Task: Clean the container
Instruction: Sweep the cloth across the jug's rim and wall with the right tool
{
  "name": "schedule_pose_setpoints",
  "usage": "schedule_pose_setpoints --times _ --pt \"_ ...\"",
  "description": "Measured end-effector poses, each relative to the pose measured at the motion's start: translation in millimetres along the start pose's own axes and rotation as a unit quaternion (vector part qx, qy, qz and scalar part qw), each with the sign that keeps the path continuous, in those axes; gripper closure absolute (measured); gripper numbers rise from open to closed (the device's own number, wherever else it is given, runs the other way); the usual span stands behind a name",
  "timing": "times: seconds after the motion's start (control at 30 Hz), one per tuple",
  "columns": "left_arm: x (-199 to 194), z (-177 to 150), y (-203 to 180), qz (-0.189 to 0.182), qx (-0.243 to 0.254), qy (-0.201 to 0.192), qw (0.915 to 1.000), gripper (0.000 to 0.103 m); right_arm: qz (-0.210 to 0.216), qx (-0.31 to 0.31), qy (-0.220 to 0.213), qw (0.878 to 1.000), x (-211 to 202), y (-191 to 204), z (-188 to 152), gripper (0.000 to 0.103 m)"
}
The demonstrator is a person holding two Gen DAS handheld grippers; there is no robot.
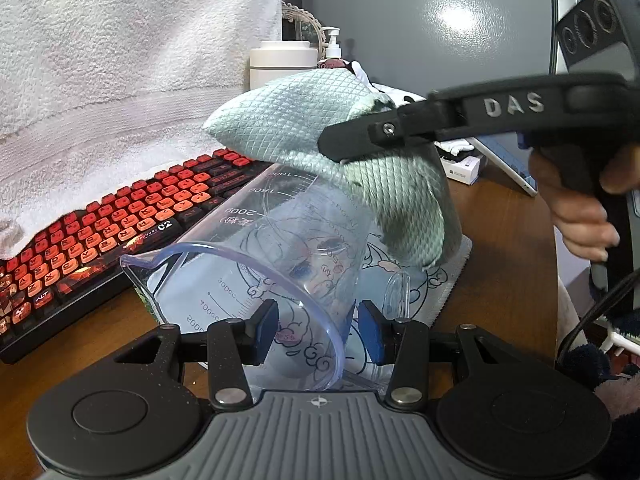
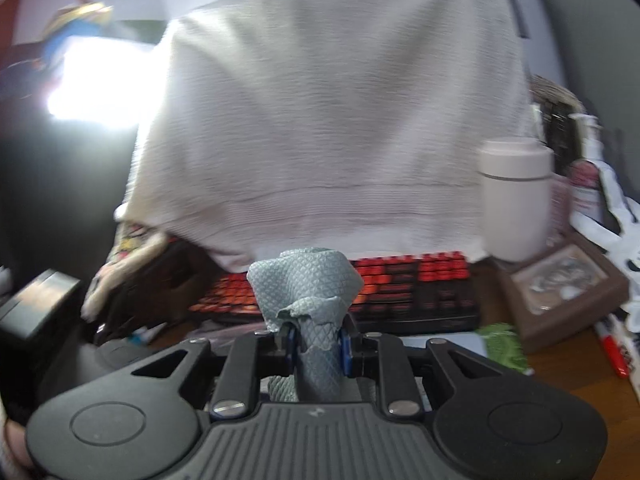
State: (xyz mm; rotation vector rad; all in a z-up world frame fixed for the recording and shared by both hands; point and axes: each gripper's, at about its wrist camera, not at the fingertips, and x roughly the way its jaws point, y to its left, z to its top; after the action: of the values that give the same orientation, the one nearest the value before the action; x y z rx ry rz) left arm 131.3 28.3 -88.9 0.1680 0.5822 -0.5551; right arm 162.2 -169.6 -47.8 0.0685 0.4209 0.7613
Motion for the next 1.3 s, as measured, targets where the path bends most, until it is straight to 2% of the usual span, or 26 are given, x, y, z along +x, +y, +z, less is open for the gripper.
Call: schedule_pose_setpoints --times 0.33,0.43,0.57,0.8,0.97,1.07,1.3 --pt "2 1 1 0.000 0.000 0.000 1.0000 0.059 0.022 0.009 0.029 0.999 11 14 11 0.083" --pt "3 1 2 -0.001 -0.001 0.000 1.0000 0.059 0.034 -0.006 0.035 0.999 15 29 13 0.083" --pt "4 1 4 0.000 0.000 0.000 1.0000 0.059 0.026 -0.026 0.037 0.999 17 35 15 0.084" --pt "6 1 8 0.000 0.000 0.000 1.0000 0.059 -0.031 0.001 0.037 0.999 20 -1 24 0.083" --pt "4 1 3 0.002 0.002 0.001 1.0000 0.059 -0.044 0.009 0.045 0.998 21 -9 28 0.083" --pt "4 -1 2 0.002 0.003 0.001 1.0000 0.059 -0.034 0.003 0.050 0.998 22 2 28 0.083" --pt "6 1 -1 0.003 0.003 0.001 1.0000 0.059 0.031 0.000 0.071 0.997 30 30 29 0.083"
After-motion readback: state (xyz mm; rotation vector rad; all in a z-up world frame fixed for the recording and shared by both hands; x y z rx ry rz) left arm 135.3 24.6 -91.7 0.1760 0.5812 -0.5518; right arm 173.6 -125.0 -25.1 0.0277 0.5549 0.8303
